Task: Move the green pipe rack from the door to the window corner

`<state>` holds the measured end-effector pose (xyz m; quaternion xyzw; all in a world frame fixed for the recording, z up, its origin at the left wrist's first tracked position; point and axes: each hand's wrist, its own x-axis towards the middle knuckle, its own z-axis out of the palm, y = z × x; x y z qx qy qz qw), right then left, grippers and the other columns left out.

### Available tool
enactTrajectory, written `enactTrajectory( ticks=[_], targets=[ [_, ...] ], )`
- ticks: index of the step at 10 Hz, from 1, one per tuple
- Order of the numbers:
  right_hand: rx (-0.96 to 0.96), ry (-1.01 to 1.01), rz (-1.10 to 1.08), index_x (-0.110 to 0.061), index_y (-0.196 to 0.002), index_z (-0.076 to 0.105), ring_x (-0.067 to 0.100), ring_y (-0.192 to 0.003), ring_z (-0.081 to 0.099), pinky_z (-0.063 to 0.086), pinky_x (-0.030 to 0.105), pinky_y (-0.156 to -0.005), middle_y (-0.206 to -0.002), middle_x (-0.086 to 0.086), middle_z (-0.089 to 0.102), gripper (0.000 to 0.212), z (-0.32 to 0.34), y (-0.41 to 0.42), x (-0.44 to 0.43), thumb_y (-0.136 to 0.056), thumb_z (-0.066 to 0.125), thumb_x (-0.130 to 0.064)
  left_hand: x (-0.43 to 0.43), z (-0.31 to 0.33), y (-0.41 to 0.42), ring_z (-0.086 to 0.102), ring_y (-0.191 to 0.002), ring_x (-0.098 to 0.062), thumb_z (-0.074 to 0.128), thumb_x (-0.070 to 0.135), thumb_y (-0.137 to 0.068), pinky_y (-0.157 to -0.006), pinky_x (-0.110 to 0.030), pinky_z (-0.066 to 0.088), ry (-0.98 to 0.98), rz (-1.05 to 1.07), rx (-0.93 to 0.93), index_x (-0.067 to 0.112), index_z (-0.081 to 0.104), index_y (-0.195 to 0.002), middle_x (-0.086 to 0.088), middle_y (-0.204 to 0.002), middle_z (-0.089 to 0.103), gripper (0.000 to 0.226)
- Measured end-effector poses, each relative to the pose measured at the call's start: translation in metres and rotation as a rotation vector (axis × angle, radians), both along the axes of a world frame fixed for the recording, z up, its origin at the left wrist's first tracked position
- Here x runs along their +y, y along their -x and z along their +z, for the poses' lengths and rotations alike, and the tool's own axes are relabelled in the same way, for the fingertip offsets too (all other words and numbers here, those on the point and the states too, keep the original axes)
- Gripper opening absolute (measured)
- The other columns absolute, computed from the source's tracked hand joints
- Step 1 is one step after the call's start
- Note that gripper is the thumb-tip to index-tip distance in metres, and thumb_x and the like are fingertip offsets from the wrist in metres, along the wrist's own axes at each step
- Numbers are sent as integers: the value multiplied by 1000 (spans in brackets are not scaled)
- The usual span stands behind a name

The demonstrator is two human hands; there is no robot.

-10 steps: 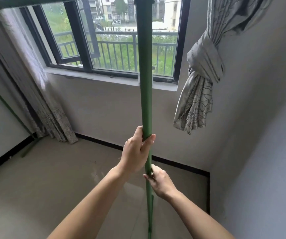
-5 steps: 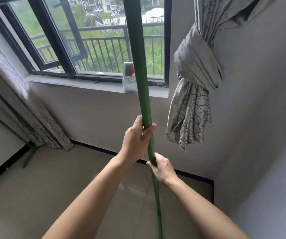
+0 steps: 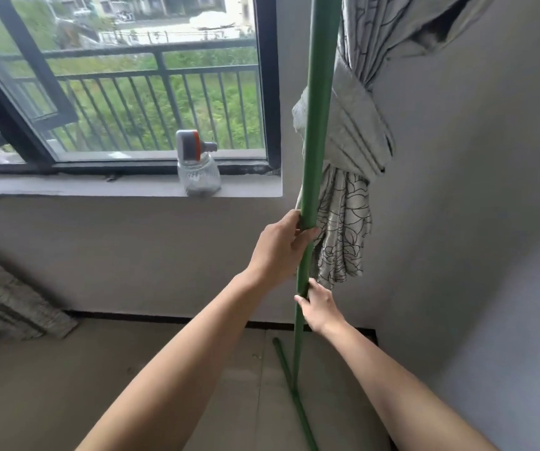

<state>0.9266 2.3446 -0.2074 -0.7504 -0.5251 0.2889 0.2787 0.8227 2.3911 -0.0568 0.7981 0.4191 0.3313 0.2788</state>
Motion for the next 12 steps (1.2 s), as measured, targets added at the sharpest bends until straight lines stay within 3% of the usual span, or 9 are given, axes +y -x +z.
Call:
enactTrajectory(
  ticks=[2,4,5,6,8,9,10,11,12],
  targets=[
    [19,-81,-141,-7,-117,57,33,-92,67,55,38,-85,-101,18,70,24,16,-3,32,-93,53,-10,40,10,-11,73,-85,-29,66,23,-97,-76,-44,60,-26,-34,-12,8,63,-101,-10,-94,78,16],
    [-40,-97,-142,-9,-117,55,38,-93,67,55,43,-80,-103,19,70,26,9,-23,38,-94,56,-21,45,7,-23,77,-93,-29,61,24,-99,-85,-44,62,-67,-63,-91,17,60,-130,-10,-105,80,32],
    [-71,-106,-92,-10,-121,52,38,-94,67,56,43,-81,-105,19,70,29,9,-27,38,-95,56,-22,46,-1,-24,77,-87,-32,52,32,-96,-78,-43,62,-144,-59,-63,19,59,-129,-9,-100,81,36],
    [-85,-93,-79,-13,-121,49,39,-92,68,56,43,-80,-102,19,71,29,8,-25,39,-95,56,-25,49,-1,-21,77,-90,-29,59,22,-100,-80,-42,62,-162,-73,-66,16,59,-128,-8,-101,81,29],
    [-62,-61,-105,-17,-123,49,39,-92,68,56,44,-82,-102,19,72,31,12,-22,31,-94,56,-25,43,-5,-23,77,-93,-24,57,25,-99,-81,-39,62,-122,-65,-86,16,60,-125,-5,-100,80,28],
    [55,-25,-84,-28,-139,44,32,-106,67,53,39,-96,-116,8,72,47,16,-24,20,-93,56,-25,41,-5,-21,76,-93,-24,58,20,-100,-84,-37,61,-82,-53,-109,16,62,-124,-6,-101,80,24],
    [123,34,-46,-31,-143,41,20,-114,63,45,25,-98,-125,-10,62,52,26,-31,2,-94,57,-24,34,-4,-18,75,-97,-22,59,16,-102,-89,-40,61,73,-102,-138,21,63,-125,-7,-109,78,24],
    [133,-72,0,-30,-132,55,12,-103,68,52,36,-101,-119,-8,71,40,37,-46,-12,-93,60,-23,33,-20,-7,74,-90,-27,52,27,-103,-81,-45,63,195,-67,-145,34,66,-103,-6,-98,78,16],
    [161,-179,-12,-31,-121,62,8,-93,69,59,42,-90,-106,-4,74,28,56,-63,-12,-94,59,-24,7,-56,28,67,-75,-23,48,40,-101,-74,-38,58,111,-65,76,25,62,-96,-1,-84,73,22]
  ],
)
